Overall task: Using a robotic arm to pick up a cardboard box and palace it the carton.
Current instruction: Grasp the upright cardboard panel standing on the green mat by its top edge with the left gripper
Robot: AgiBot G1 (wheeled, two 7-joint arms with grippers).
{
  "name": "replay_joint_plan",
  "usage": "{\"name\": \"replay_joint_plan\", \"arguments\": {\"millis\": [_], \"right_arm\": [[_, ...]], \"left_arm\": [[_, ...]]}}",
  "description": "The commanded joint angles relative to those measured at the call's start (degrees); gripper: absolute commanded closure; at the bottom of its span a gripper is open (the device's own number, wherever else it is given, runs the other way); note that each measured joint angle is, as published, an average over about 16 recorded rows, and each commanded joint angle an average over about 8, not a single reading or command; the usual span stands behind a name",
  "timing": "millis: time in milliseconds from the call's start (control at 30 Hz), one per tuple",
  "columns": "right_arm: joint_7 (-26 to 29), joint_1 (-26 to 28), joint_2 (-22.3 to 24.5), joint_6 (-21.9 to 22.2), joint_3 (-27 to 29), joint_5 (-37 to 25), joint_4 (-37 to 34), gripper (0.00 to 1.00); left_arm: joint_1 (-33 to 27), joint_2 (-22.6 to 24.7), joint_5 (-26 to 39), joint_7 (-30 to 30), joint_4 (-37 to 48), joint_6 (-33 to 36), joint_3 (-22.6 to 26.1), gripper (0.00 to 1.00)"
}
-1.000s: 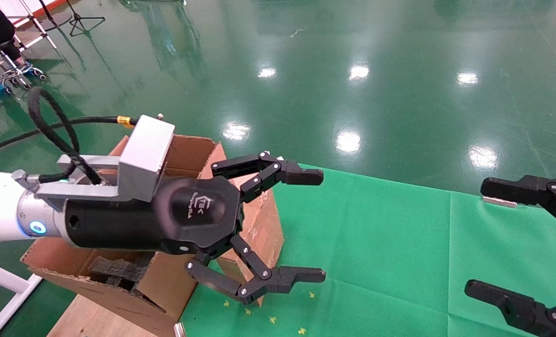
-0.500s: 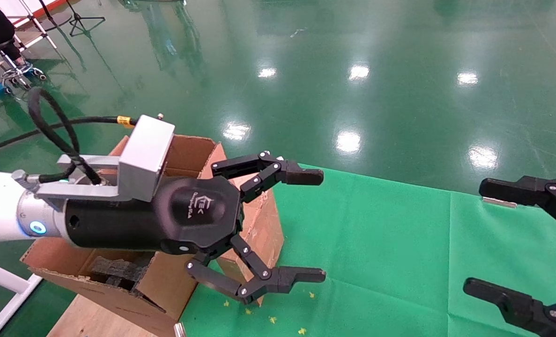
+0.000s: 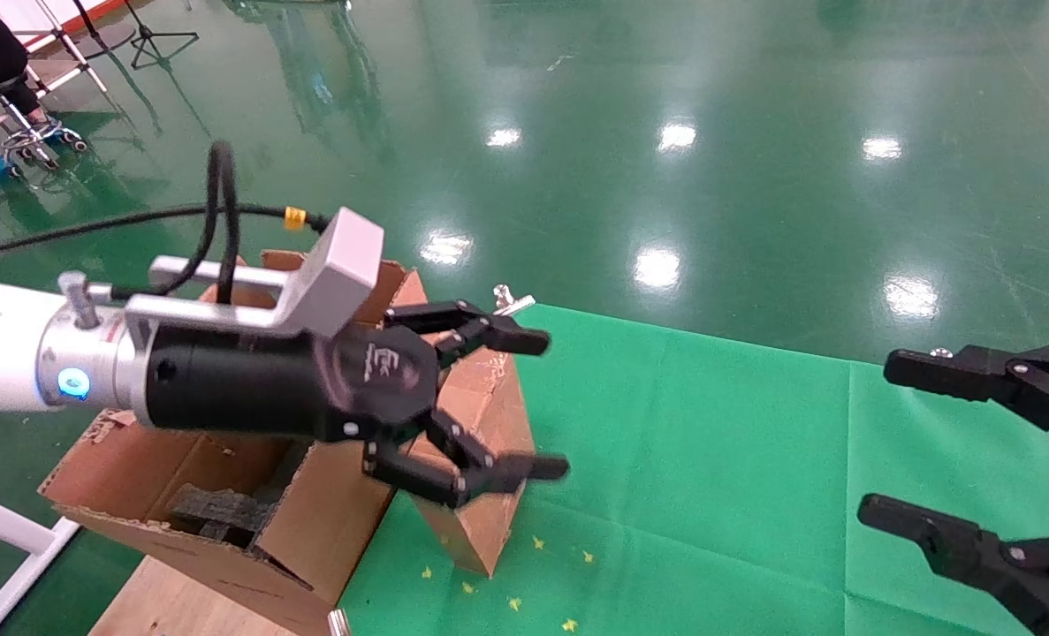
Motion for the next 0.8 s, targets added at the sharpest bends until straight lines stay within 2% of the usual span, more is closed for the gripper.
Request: {"name": "replay_joint_plan", "arguments": {"millis": [33, 200, 567, 667, 800], "right_arm": [[0.0, 0.0, 0.0, 0.0, 0.0, 0.0, 0.0, 1.0], [0.0, 0.0, 0.0, 0.0, 0.0, 0.0, 0.0, 1.0], [0.0, 0.0, 0.0, 0.0, 0.0, 0.0, 0.0, 1.0], [0.0, 0.0, 0.0, 0.0, 0.0, 0.0, 0.0, 1.0], [0.0, 0.0, 0.0, 0.0, 0.0, 0.0, 0.0, 1.0]], "left_arm": [[-1.1, -0.7, 2.2, -3.1, -0.2, -0.8, 0.9, 0.0], [-2.5, -2.7, 5.9, -9.1, -1.3, -2.9, 2.1, 0.0], [-3.2, -2.8, 7.6, -10.6, -0.9, -2.7, 3.0, 0.0], [-5.6, -2.7, 12.3, -16.5, -0.5, -2.2, 5.0, 0.0], [-12.1, -0.9, 22.0, -28.5, -0.7, -0.1, 9.0, 0.0]]}}
